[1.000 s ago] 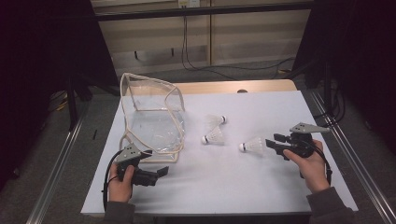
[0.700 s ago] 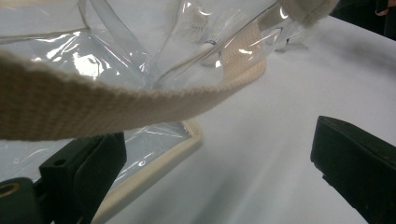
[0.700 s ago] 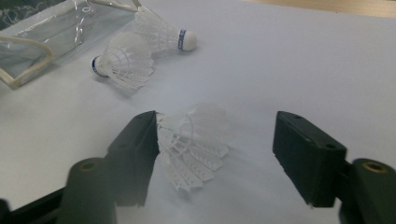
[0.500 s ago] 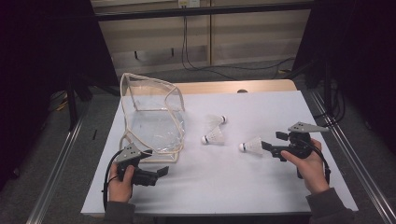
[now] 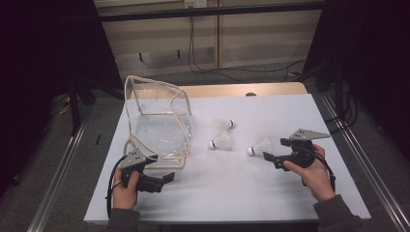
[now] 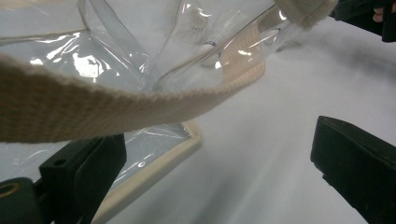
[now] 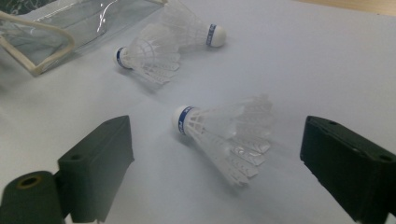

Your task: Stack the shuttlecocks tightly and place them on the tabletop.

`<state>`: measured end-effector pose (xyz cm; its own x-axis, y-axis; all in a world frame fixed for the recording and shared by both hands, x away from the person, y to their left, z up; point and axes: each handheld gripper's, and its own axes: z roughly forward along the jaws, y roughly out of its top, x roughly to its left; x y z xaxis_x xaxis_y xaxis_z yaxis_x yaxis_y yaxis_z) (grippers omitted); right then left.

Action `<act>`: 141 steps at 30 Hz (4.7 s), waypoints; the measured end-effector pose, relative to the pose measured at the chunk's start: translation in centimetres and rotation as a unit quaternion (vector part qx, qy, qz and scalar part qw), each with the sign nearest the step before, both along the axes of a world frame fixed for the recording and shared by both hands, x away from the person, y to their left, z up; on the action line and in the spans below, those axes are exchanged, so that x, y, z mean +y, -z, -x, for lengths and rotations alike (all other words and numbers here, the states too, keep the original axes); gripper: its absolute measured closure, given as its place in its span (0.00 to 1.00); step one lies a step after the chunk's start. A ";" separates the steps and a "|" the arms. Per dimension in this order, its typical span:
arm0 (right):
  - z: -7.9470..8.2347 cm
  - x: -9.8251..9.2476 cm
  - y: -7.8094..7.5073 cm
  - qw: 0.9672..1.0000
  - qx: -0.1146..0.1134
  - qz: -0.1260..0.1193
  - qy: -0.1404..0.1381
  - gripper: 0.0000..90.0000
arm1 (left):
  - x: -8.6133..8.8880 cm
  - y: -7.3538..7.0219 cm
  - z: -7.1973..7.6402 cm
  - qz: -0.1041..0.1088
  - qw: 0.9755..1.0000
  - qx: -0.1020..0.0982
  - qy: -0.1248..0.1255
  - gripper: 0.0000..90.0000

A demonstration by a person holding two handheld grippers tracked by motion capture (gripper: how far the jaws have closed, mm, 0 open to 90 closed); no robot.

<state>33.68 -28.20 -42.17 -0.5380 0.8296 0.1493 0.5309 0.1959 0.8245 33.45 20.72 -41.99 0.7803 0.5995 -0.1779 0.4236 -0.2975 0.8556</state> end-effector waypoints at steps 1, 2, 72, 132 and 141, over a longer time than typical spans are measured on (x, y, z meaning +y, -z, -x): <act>0.0 0.1 0.1 1.000 0.001 0.001 -0.003 0.08 | 0.0 0.0 0.0 0.000 1.000 0.000 0.000 0.04; 0.0 0.1 0.2 1.000 0.001 0.002 -0.007 0.08 | 0.0 0.0 0.0 0.000 1.000 0.000 -0.001 0.04; -2.2 1.8 2.3 0.997 0.017 0.037 -0.073 0.99 | -0.1 0.0 0.0 -0.004 1.000 -0.002 0.000 0.04; -4.7 3.5 0.9 0.996 -0.005 0.012 -0.083 0.99 | -0.1 0.0 0.1 -0.003 1.000 0.000 0.001 0.04; -5.0 4.0 0.9 0.996 -0.005 0.011 -0.088 0.99 | -0.1 0.0 0.1 -0.004 1.000 0.000 0.001 0.04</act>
<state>38.71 -24.19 -43.08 -0.6763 0.7259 0.1255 0.4785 0.3033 0.8241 33.37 20.59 -42.01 0.7820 0.5989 -0.1724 0.4226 -0.3062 0.8530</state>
